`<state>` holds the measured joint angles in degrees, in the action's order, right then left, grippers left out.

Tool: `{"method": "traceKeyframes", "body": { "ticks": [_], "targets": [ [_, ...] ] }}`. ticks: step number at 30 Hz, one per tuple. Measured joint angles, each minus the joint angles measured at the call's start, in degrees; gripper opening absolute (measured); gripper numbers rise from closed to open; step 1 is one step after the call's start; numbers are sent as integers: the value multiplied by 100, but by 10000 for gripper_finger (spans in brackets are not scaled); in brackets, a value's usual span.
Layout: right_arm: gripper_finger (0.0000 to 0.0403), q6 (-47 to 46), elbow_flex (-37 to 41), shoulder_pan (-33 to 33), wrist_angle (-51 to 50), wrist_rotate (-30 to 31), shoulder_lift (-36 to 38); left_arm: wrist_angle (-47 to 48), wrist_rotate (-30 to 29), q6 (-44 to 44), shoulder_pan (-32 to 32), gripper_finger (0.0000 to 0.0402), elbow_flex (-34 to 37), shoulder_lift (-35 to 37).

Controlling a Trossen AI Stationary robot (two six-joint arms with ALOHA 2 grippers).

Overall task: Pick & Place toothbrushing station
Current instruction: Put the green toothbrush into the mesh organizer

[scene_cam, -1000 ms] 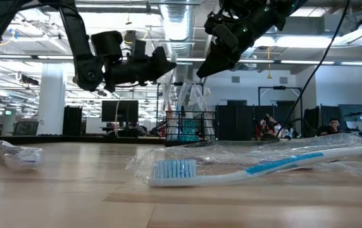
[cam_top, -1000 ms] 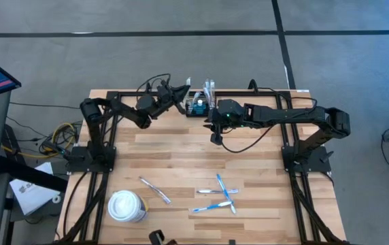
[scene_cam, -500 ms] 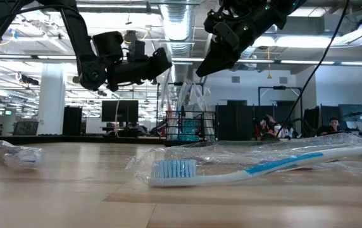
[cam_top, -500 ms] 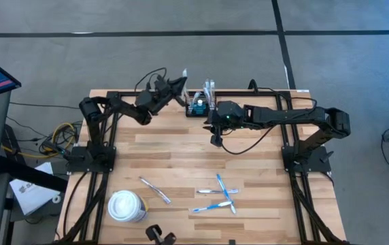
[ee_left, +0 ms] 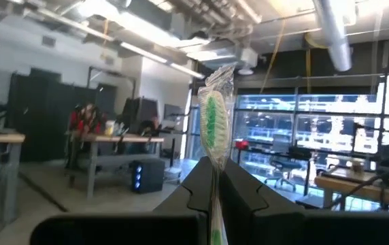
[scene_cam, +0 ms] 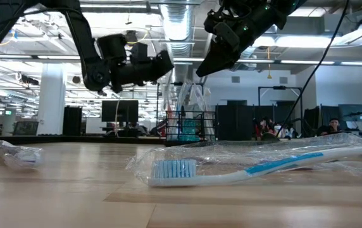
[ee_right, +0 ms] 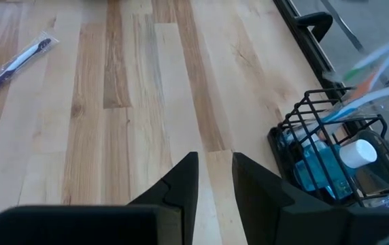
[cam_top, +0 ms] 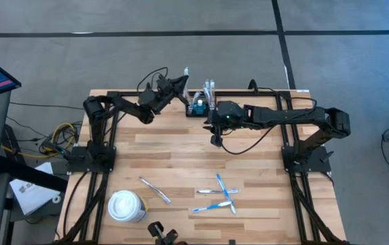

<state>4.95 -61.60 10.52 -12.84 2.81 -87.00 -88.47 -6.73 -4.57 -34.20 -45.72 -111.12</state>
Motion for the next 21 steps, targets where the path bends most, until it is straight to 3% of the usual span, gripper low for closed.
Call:
{"method": "traceKeyframes", "body": {
  "ticks": [7,21],
  "targets": [
    [82,0,0,0,-2,0,0,-67,-35,-127,4,6,-455,-506],
    [82,109,0,0,-4,0,0,63,-31,-154,59,6,-598,-520]
  ]
}}
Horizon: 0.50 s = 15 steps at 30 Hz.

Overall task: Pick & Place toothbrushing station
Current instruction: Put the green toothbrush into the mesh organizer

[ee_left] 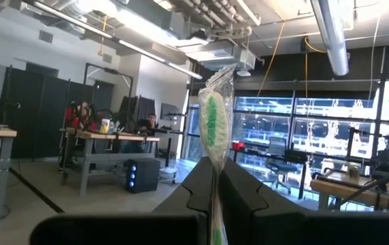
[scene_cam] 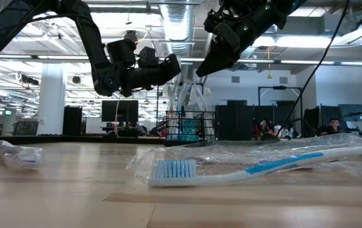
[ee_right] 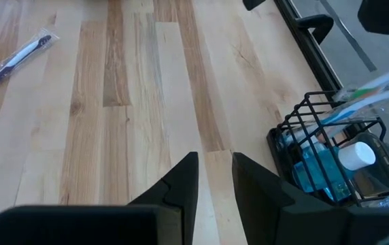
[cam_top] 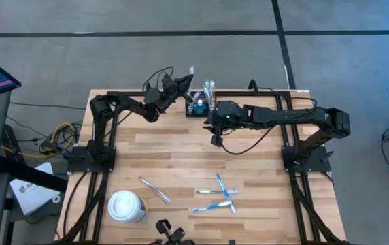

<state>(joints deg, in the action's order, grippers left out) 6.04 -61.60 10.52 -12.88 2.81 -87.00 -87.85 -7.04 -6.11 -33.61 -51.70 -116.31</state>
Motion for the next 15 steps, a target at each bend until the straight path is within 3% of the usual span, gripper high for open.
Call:
{"method": "traceKeyframes", "body": {
  "ticks": [11,15],
  "targets": [
    [82,-2,0,0,0,0,0,1,109,110,12,6,0,0],
    [82,-2,0,0,0,0,0,-1,-110,120,9,6,0,0]
  ]
}}
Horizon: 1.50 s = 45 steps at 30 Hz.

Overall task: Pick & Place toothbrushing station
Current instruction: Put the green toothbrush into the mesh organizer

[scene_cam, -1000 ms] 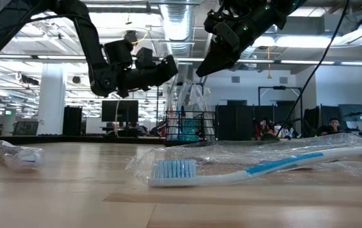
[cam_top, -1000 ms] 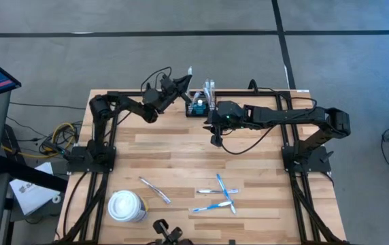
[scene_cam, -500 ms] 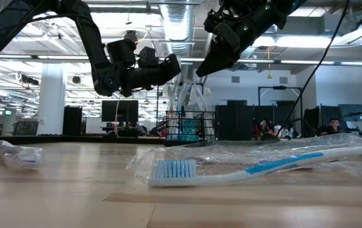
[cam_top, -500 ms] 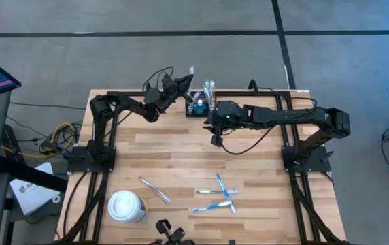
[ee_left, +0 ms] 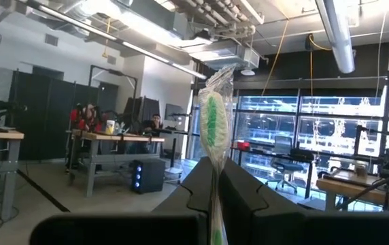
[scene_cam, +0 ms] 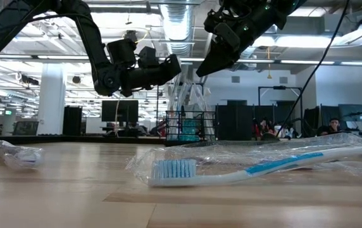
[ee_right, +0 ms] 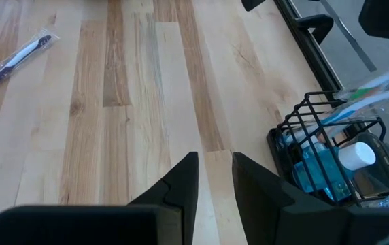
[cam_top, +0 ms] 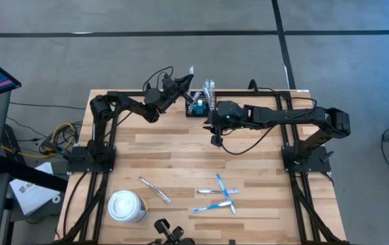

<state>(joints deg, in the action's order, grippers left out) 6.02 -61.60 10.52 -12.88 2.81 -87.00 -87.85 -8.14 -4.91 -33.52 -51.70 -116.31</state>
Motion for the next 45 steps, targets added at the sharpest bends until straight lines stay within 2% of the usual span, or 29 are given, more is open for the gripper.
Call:
{"method": "traceKeyframes", "body": {
  "ticks": [23,38,45],
  "targets": [
    [82,55,0,0,2,0,0,44,98,213,77,6,2,0],
    [82,55,0,0,3,0,0,202,-114,297,98,6,4,0],
    [82,52,0,0,2,0,0,815,-41,404,98,6,-289,0]
  ]
}}
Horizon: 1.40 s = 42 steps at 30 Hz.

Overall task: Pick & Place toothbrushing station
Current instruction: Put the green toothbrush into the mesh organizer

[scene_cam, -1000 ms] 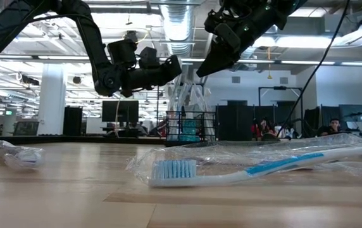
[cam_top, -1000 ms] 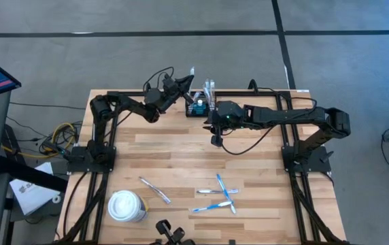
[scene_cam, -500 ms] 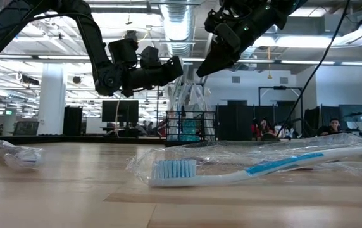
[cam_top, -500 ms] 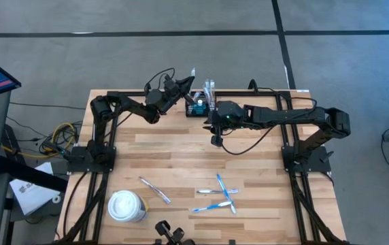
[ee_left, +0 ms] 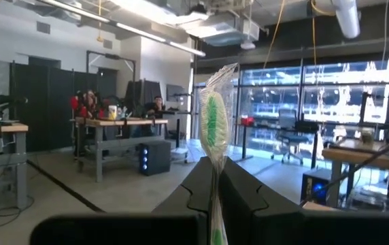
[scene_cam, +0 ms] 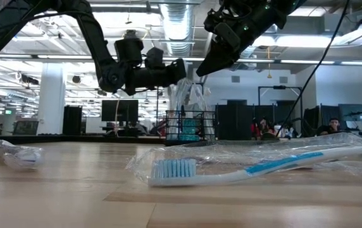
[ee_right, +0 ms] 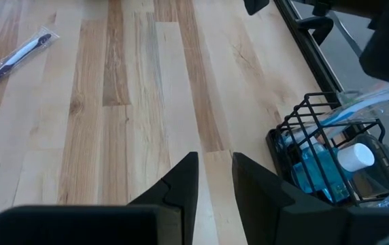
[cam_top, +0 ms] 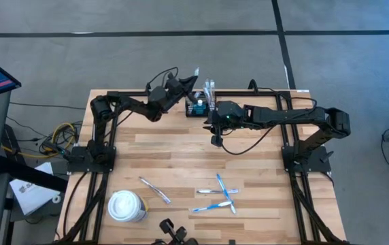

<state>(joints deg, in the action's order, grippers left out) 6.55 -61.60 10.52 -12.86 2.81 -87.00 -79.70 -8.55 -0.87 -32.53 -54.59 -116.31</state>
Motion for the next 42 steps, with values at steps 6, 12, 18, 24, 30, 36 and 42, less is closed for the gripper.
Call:
{"method": "traceKeyframes", "body": {
  "ticks": [6,12,18,24,30,36,42],
  "targets": [
    [82,-2,0,0,-2,0,0,92,8,14,0,6,-48,0],
    [82,0,0,0,-8,0,0,89,28,3,0,6,-48,0],
    [82,-1,0,0,-15,0,0,87,58,2,0,6,-49,0],
    [82,-2,0,0,-31,0,0,174,174,2,0,20,1,92],
    [82,-2,0,0,-63,0,0,684,187,18,0,29,251,636],
    [82,-9,0,0,-37,2,0,1582,187,1,0,19,295,918],
    [82,-11,0,0,-39,1,0,1580,183,-103,0,13,295,914]
  ]
}}
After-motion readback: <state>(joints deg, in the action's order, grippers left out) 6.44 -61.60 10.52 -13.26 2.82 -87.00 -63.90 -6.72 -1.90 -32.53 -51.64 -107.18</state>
